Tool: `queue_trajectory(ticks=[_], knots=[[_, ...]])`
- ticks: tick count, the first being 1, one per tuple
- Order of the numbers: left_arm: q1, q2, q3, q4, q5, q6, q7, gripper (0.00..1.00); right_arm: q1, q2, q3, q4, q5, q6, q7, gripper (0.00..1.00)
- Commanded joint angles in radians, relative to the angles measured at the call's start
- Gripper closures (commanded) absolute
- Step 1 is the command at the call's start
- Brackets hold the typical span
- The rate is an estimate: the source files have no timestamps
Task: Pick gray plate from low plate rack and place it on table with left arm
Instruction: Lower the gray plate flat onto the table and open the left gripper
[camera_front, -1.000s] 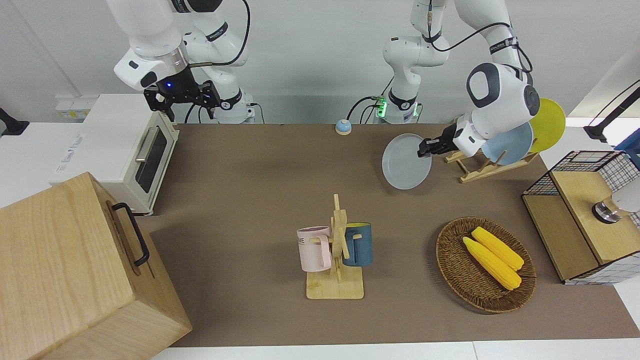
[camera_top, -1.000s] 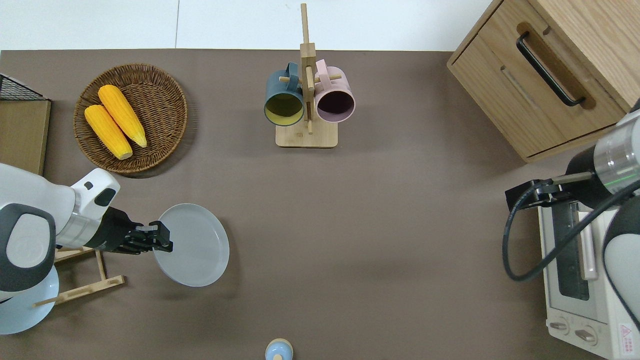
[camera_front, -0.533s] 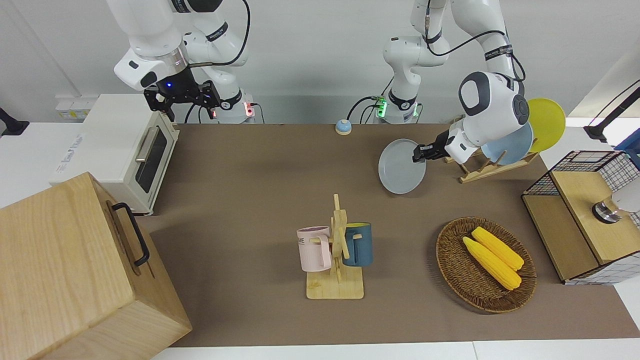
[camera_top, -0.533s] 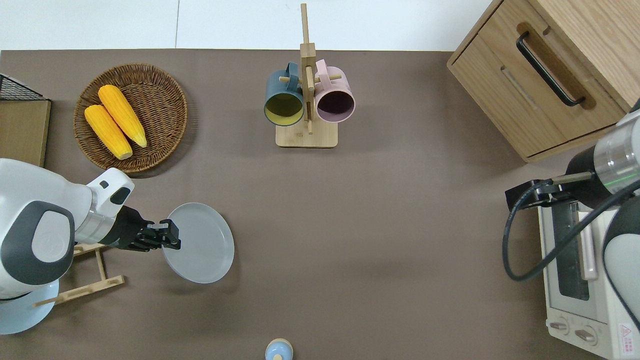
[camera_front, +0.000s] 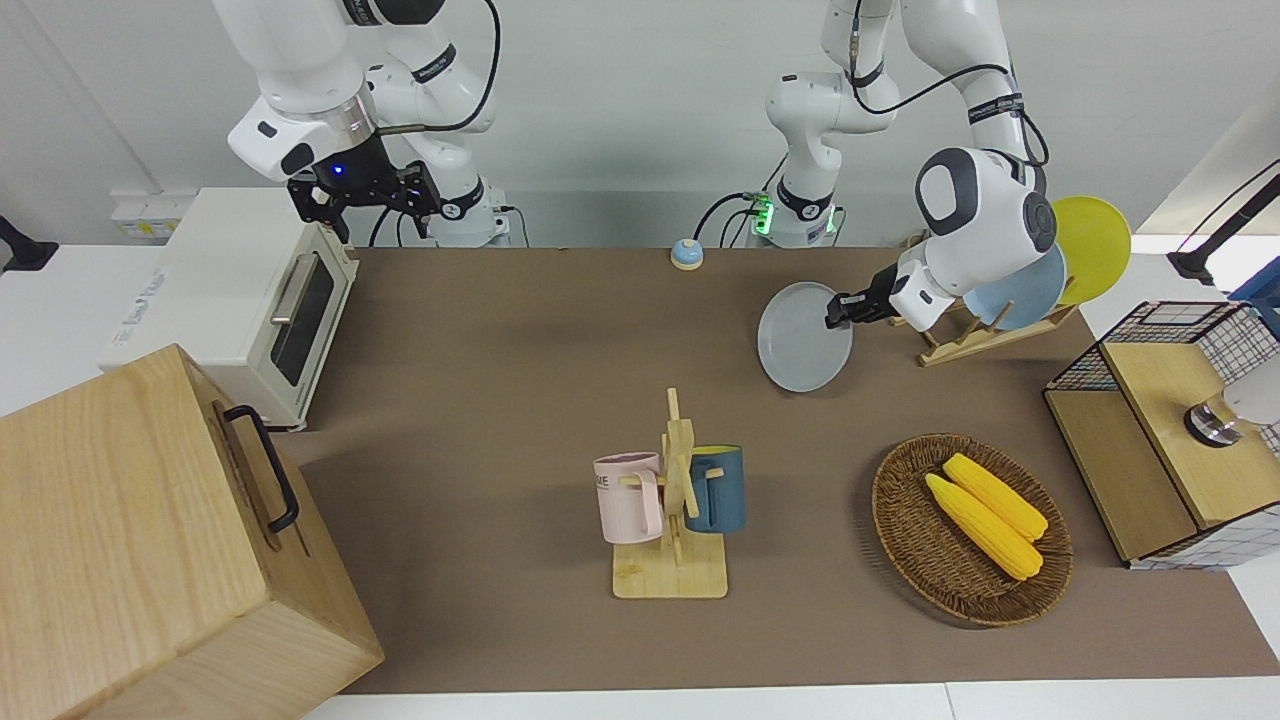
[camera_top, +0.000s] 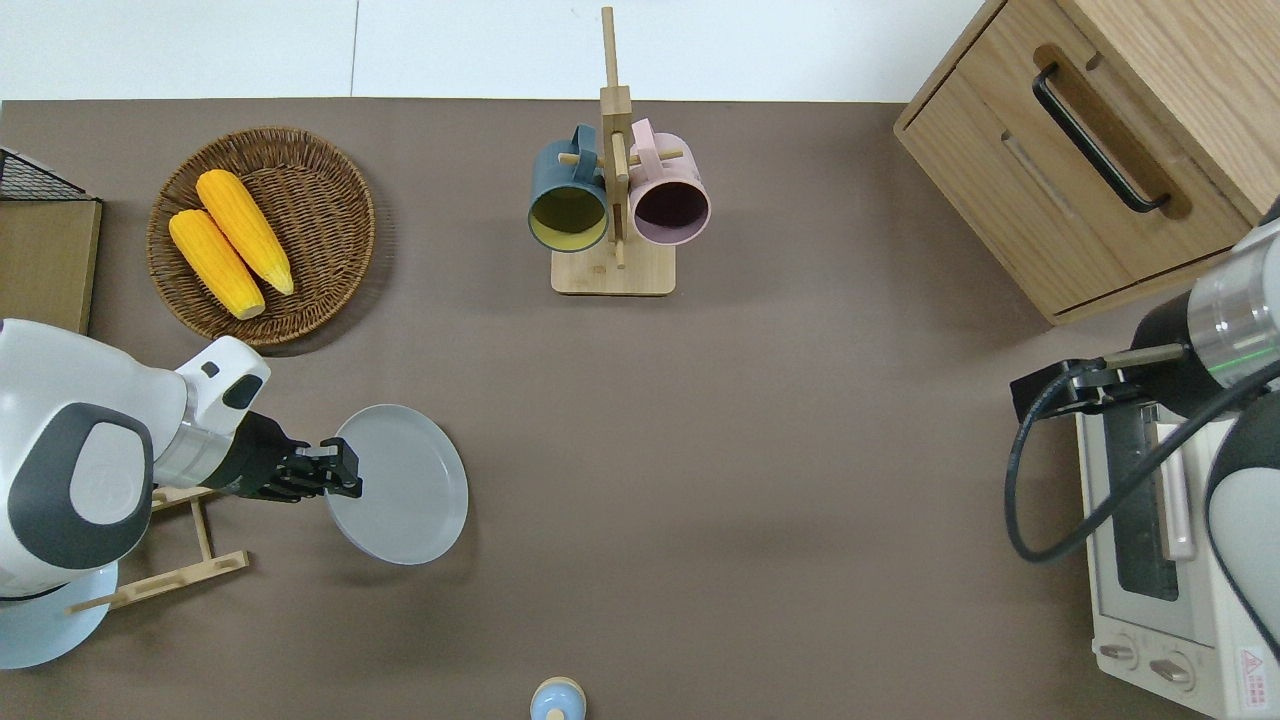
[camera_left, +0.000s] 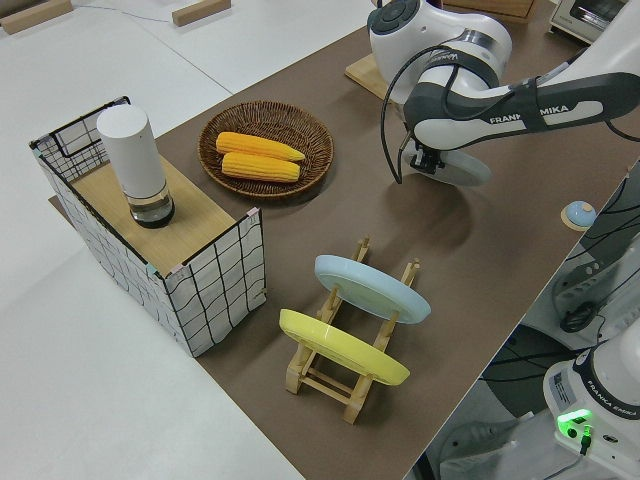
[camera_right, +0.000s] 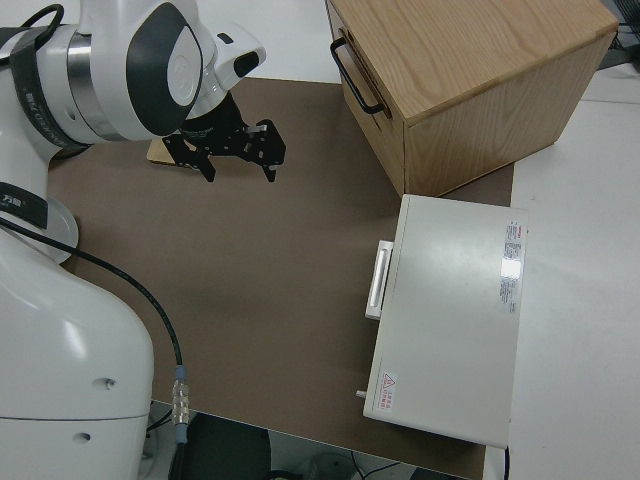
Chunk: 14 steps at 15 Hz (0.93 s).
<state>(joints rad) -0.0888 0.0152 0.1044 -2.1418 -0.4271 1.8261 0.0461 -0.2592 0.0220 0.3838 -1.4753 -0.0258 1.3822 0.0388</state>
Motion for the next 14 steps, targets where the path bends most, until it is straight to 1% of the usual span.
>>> queue_trajectory(ticks=[1,6,7,8,9,10,11,12,13,14], knots=[[-0.009,-0.003,0.004,-0.018,0.004,0.035,-0.008,0.99,-0.023,-0.002,0.020,0.007,-0.006,-0.011,0.012,0.017],[-0.009,-0.003,0.004,-0.023,0.004,0.038,-0.008,0.98,-0.023,-0.002,0.021,0.007,-0.006,-0.011,0.012,0.017],[-0.009,-0.003,0.006,-0.023,0.007,0.038,-0.008,0.93,-0.023,-0.002,0.021,0.007,-0.005,-0.011,0.012,0.017],[-0.009,-0.003,0.006,-0.023,0.010,0.038,-0.006,0.87,-0.023,-0.002,0.021,0.007,-0.005,-0.011,0.012,0.017],[-0.009,-0.003,0.004,-0.023,0.011,0.038,-0.005,0.66,-0.023,-0.002,0.021,0.007,-0.006,-0.011,0.012,0.017],[-0.009,-0.003,0.004,-0.023,0.014,0.041,-0.003,0.50,-0.023,-0.002,0.021,0.007,-0.005,-0.011,0.012,0.017],[-0.009,-0.004,0.004,-0.023,0.025,0.045,-0.003,0.37,-0.023,-0.002,0.021,0.007,-0.006,-0.011,0.012,0.017],[-0.009,-0.004,0.004,-0.023,0.033,0.047,-0.005,0.20,-0.023,-0.002,0.021,0.007,-0.006,-0.011,0.012,0.017],[-0.009,-0.004,0.004,-0.023,0.037,0.047,-0.003,0.09,-0.023,-0.002,0.020,0.007,-0.006,-0.011,0.012,0.017],[-0.009,-0.006,0.004,-0.021,0.039,0.047,-0.003,0.02,-0.023,-0.002,0.021,0.007,-0.006,-0.012,0.012,0.017]])
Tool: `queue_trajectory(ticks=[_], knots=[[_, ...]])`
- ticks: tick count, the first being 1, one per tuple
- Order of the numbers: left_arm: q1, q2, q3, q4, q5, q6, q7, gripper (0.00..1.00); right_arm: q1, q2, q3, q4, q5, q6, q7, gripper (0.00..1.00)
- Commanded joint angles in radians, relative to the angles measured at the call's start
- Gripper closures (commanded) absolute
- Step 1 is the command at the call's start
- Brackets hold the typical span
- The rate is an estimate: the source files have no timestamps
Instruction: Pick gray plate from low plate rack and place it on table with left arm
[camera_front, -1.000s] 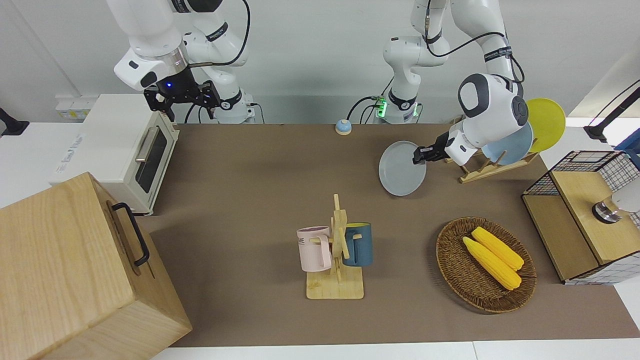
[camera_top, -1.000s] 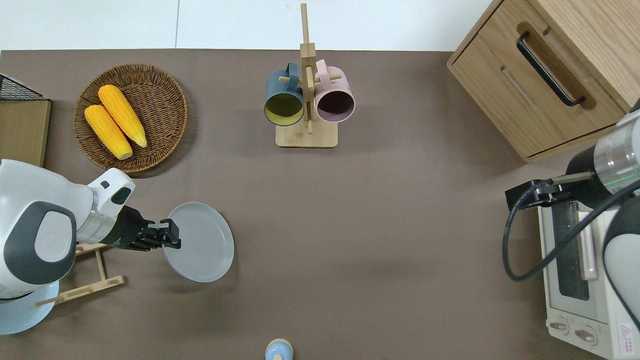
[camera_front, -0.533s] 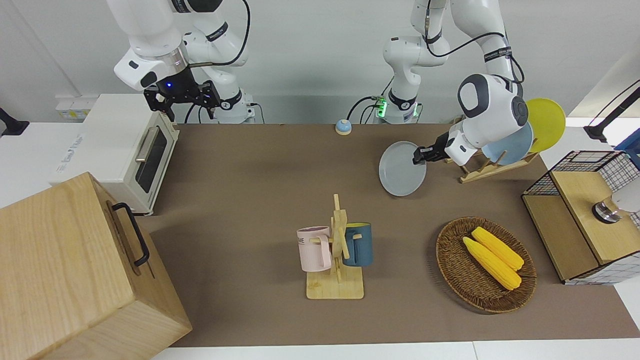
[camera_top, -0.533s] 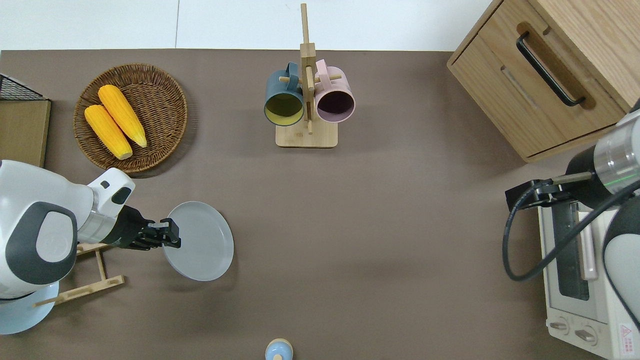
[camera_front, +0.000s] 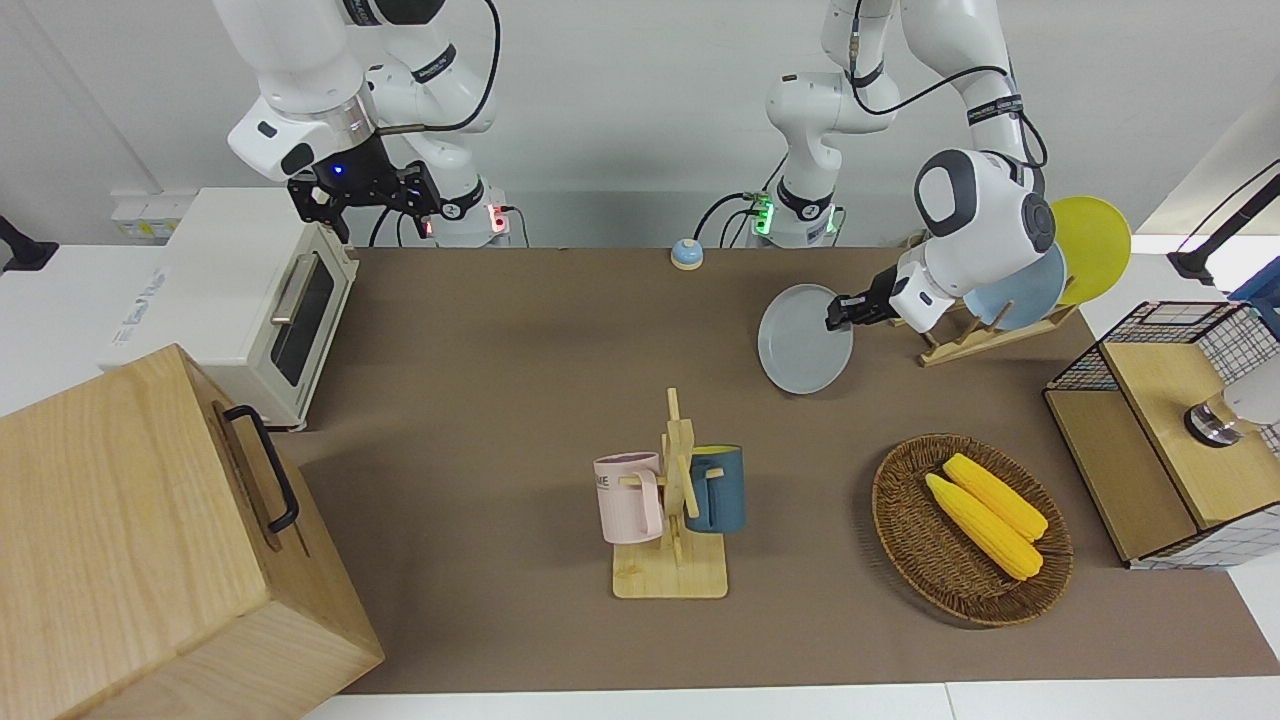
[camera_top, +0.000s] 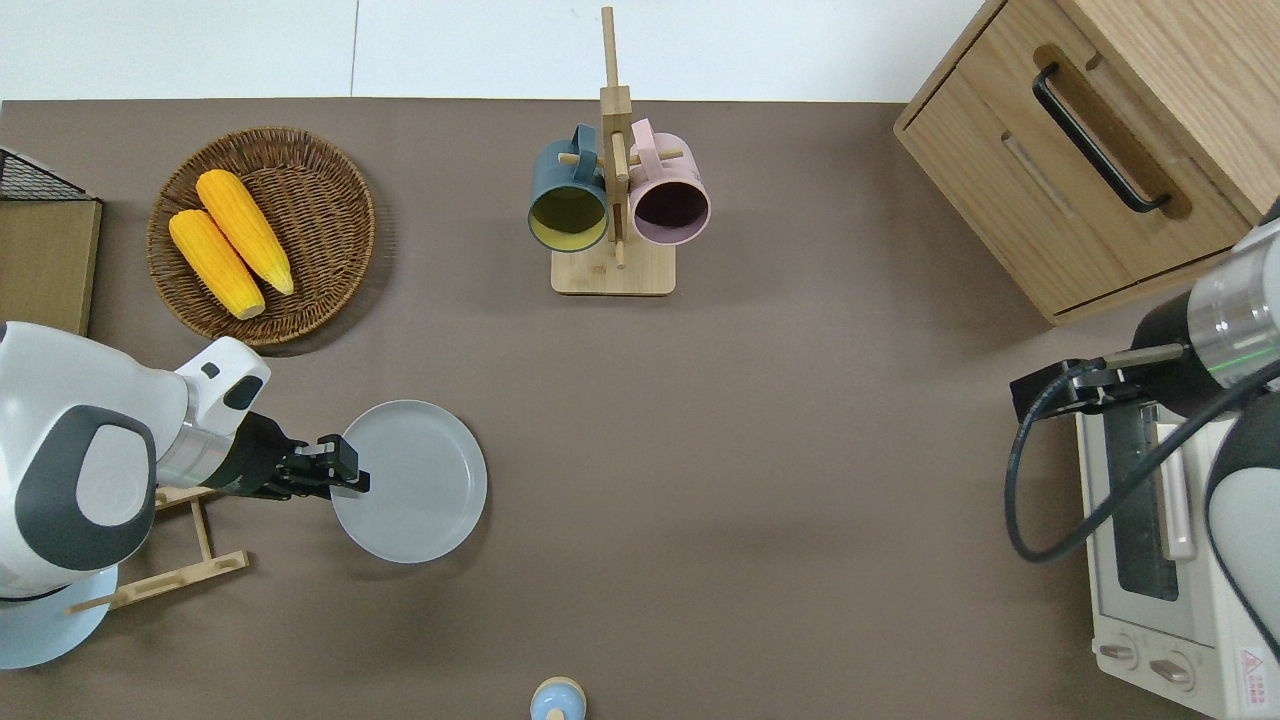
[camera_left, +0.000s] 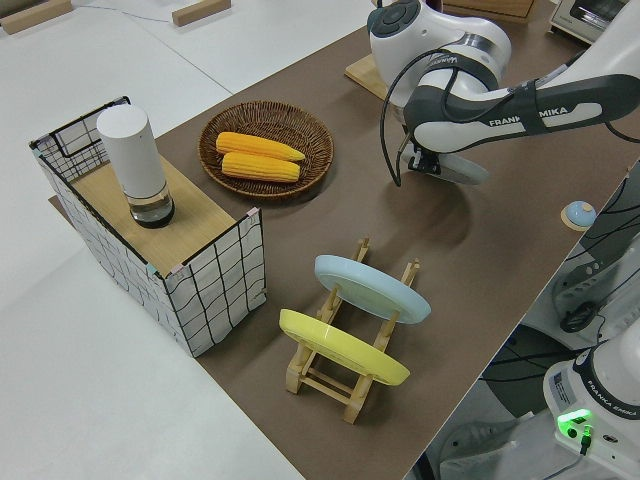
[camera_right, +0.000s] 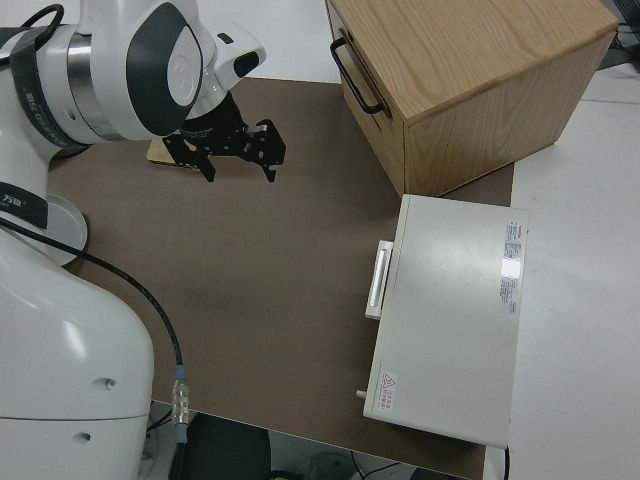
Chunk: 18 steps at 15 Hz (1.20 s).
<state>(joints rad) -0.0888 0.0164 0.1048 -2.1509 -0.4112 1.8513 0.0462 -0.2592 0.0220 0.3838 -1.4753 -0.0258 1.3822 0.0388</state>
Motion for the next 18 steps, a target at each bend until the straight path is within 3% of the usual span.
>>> queue_trajectory(ticks=[1,8,14,18], knots=[[-0.009,-0.009,0.004,-0.012,0.025,0.022,-0.003,0.02,-0.023,-0.002,0.020,0.006,-0.005,-0.011,0.012,0.017],[-0.009,-0.042,0.006,0.009,0.144,0.000,-0.003,0.01,-0.023,-0.002,0.021,0.007,-0.006,-0.011,0.012,0.017],[-0.009,-0.067,0.004,0.209,0.348,-0.090,0.000,0.01,-0.023,-0.002,0.021,0.007,-0.006,-0.011,0.012,0.017],[-0.006,-0.090,0.013,0.314,0.379,-0.092,0.003,0.01,-0.023,-0.002,0.021,0.007,-0.006,-0.011,0.012,0.017]])
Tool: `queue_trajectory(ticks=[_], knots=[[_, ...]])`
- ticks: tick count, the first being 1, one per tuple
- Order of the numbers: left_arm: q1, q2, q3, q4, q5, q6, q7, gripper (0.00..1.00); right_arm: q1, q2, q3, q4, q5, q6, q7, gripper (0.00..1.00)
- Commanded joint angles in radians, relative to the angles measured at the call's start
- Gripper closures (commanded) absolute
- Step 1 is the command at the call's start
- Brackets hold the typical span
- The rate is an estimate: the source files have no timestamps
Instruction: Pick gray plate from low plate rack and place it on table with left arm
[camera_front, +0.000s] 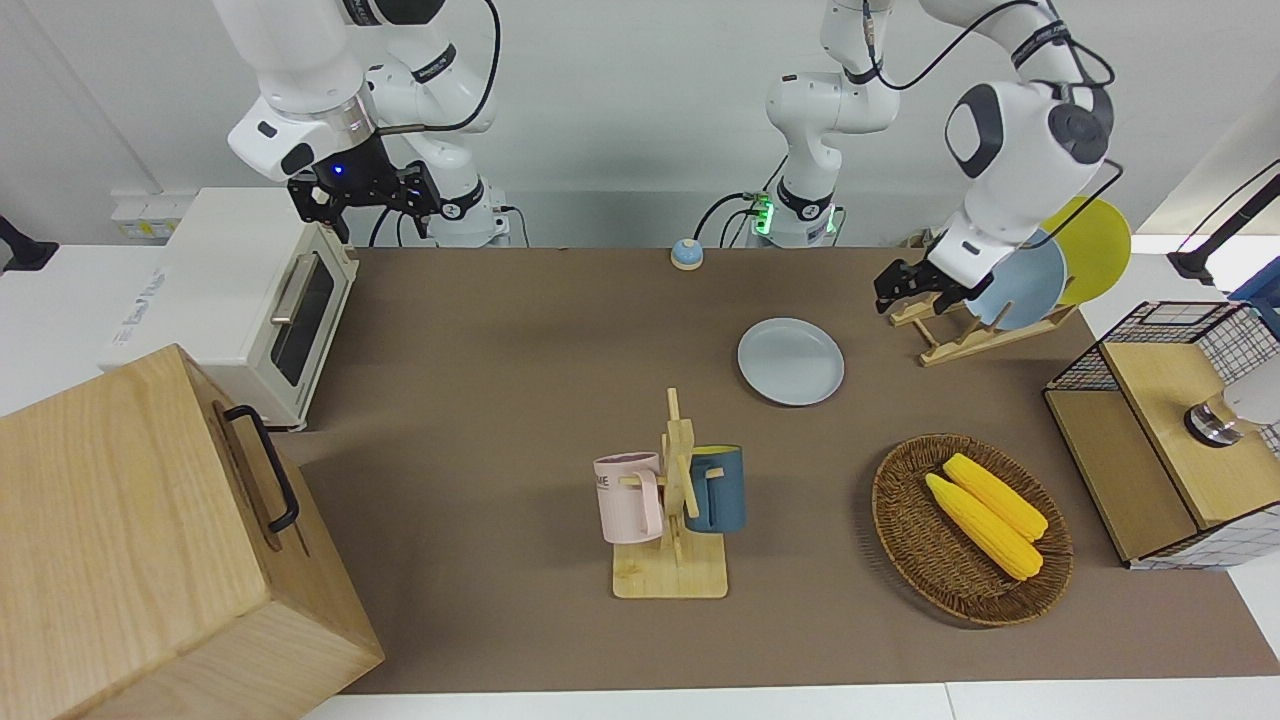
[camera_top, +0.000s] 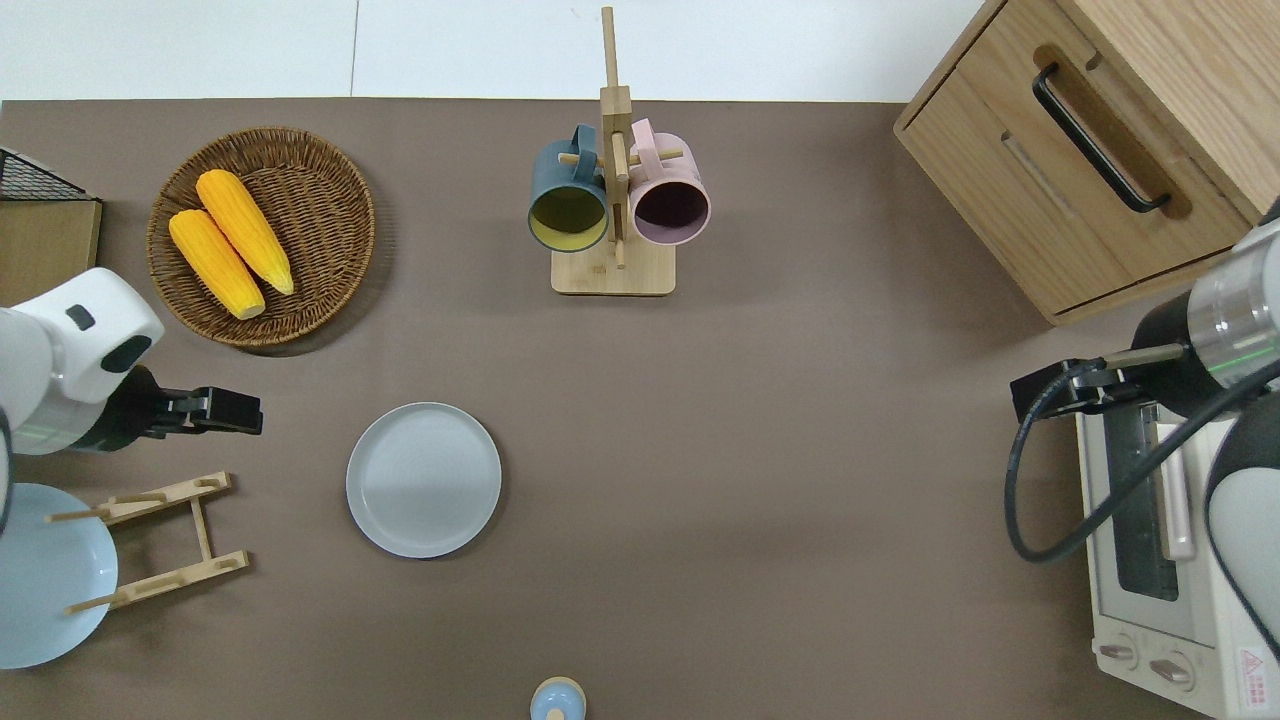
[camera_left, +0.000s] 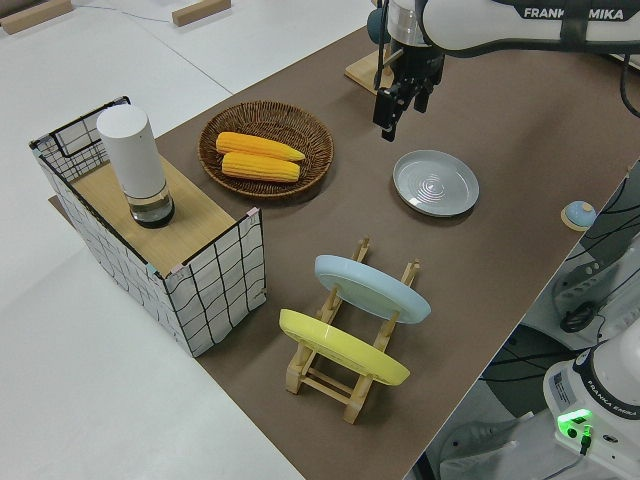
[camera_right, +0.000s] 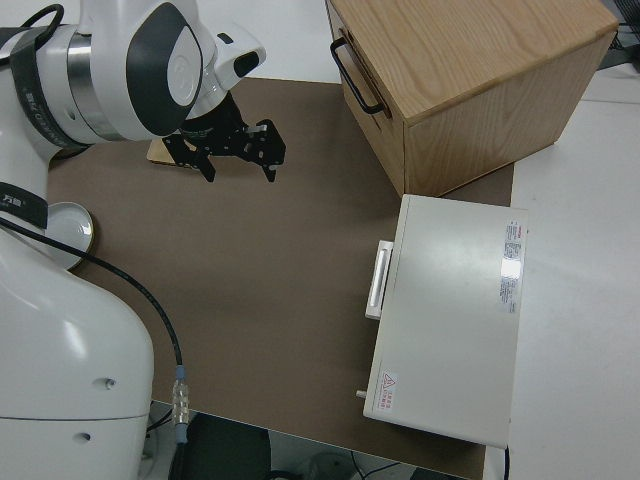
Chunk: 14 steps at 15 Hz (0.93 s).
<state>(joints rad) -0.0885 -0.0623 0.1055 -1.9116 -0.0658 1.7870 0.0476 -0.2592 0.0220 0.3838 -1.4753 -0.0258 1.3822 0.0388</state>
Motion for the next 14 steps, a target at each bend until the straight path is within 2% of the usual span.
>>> queue_trajectory(ticks=[1,4,8,11,14], knots=[[-0.005,-0.014,0.014,0.095,0.050,-0.026,0.000,0.01,-0.023,-0.002,0.020,0.007,-0.005,-0.011,0.012,0.017],[-0.005,-0.014,0.013,0.179,0.072,-0.026,0.000,0.01,-0.023,-0.002,0.020,0.007,-0.006,-0.011,0.012,0.017],[-0.002,-0.005,-0.003,0.183,0.072,-0.026,-0.002,0.01,-0.023,-0.002,0.021,0.007,-0.005,-0.011,0.012,0.017],[0.012,0.004,-0.024,0.184,0.063,-0.026,-0.009,0.01,-0.023,-0.002,0.021,0.007,-0.006,-0.011,0.012,0.017],[0.033,0.019,-0.067,0.183,0.060,-0.026,-0.012,0.01,-0.023,-0.002,0.020,0.007,-0.006,-0.011,0.012,0.017]])
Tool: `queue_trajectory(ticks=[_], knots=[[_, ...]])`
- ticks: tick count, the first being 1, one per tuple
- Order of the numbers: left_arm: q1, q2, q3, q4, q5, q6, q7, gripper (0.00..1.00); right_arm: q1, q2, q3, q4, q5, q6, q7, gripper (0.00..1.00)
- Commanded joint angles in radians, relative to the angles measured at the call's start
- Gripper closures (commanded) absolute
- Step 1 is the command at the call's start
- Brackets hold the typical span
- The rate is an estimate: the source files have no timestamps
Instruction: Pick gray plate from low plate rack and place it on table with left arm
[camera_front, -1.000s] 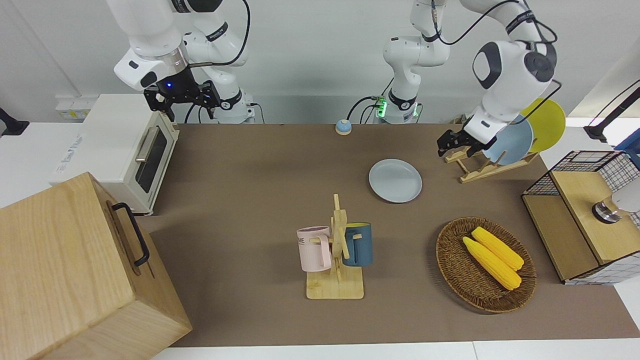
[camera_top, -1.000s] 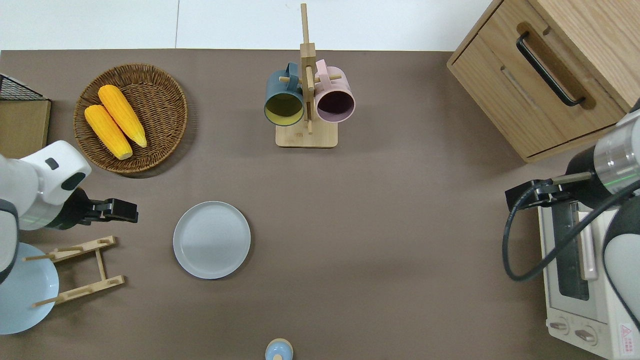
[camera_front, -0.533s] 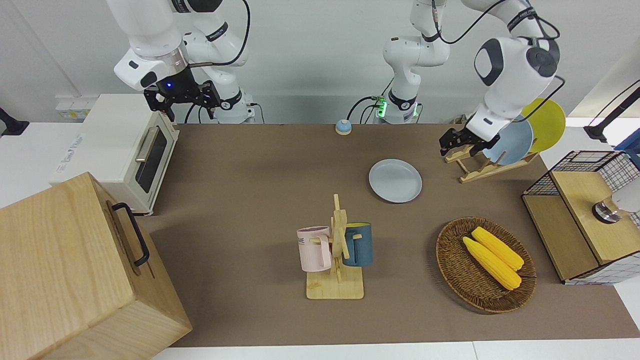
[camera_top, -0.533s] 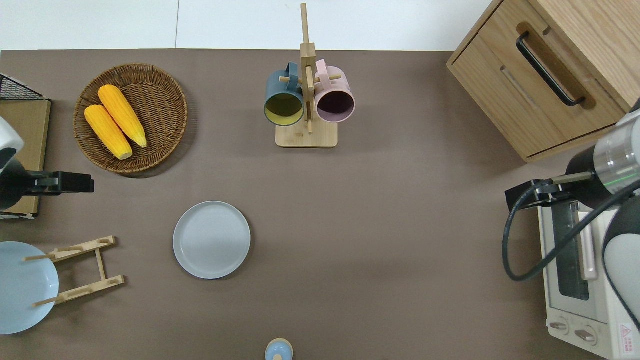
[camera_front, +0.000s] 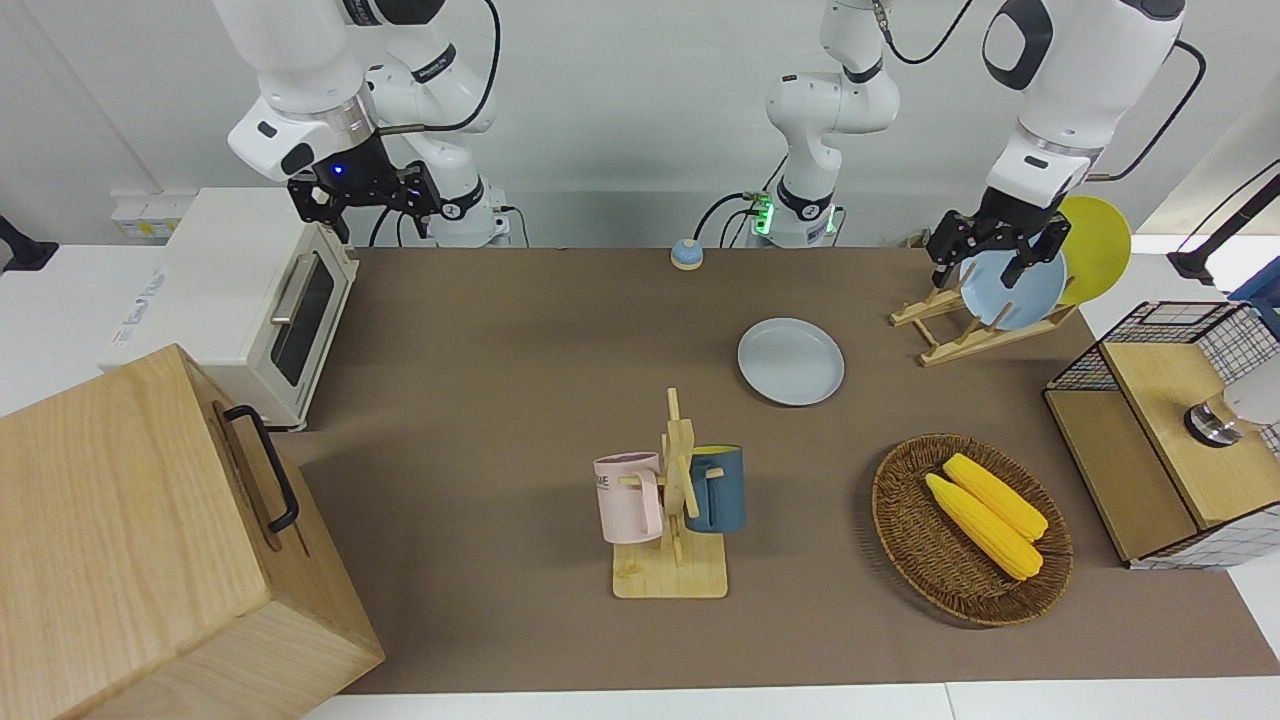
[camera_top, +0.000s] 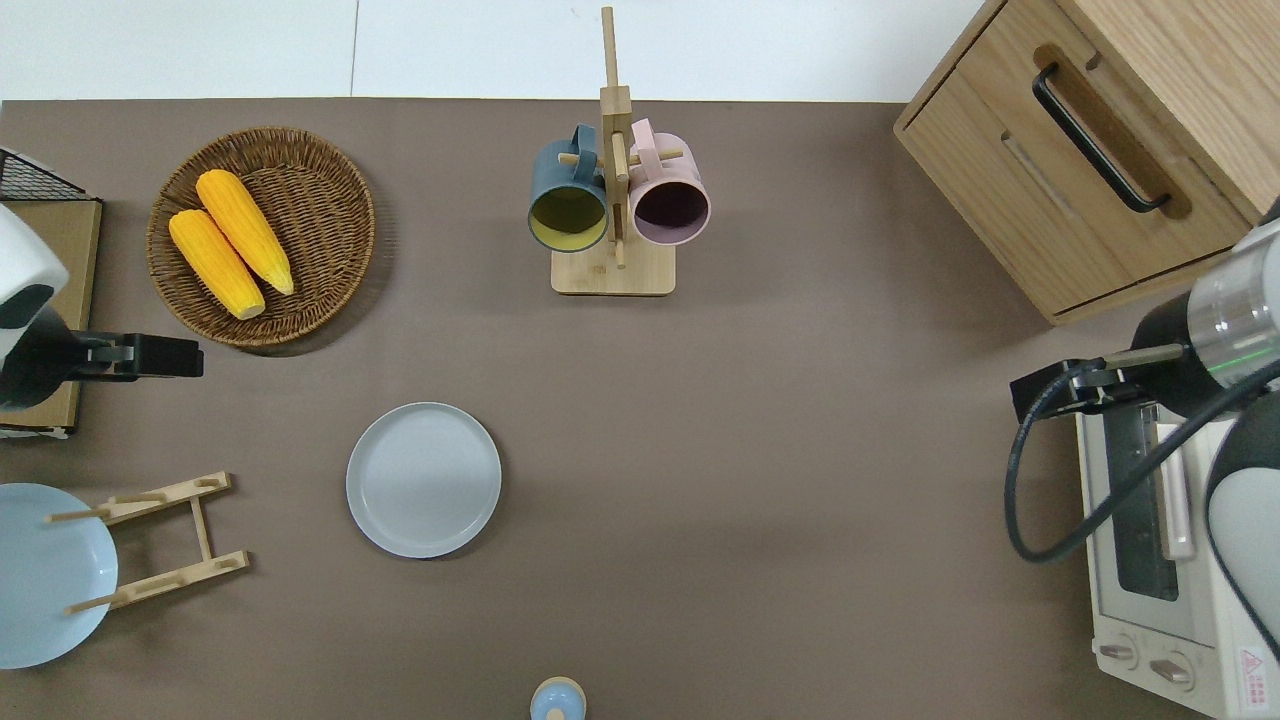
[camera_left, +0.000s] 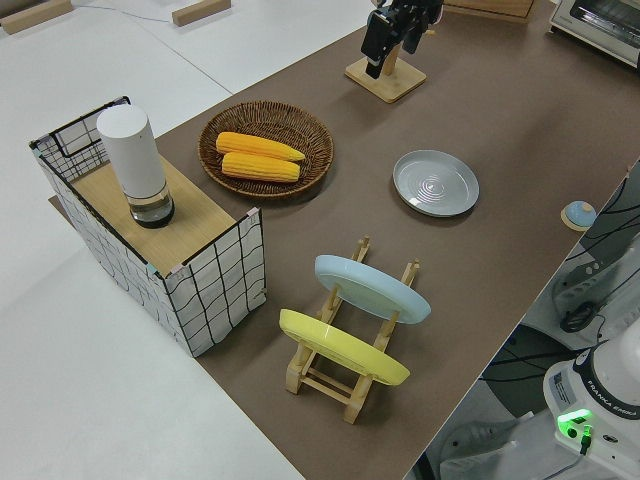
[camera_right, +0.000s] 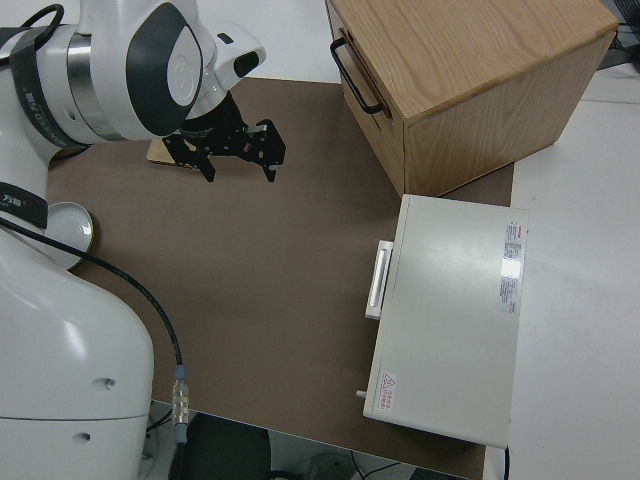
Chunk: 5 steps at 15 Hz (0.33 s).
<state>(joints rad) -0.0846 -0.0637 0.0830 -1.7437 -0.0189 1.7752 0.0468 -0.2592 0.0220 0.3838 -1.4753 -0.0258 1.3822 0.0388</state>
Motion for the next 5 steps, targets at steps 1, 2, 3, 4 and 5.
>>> queue_trajectory(ticks=[1,2,3,4,5], knots=[[0.032,0.021,-0.049,0.015,0.013,-0.014,-0.021,0.01,-0.023,-0.004,0.020,0.007,-0.006,-0.012,0.012,0.017],[0.034,0.024,-0.052,0.015,0.013,-0.014,-0.028,0.01,-0.023,-0.002,0.020,0.007,-0.006,-0.011,0.012,0.017],[0.034,0.030,-0.049,0.013,0.013,-0.014,-0.028,0.01,-0.023,-0.002,0.021,0.007,-0.006,-0.011,0.012,0.017],[0.032,0.033,-0.052,0.015,0.013,-0.014,-0.030,0.01,-0.023,-0.004,0.021,0.007,-0.005,-0.012,0.012,0.017],[0.032,0.035,-0.052,0.015,0.011,-0.014,-0.030,0.01,-0.023,-0.002,0.021,0.007,-0.005,-0.011,0.012,0.017]])
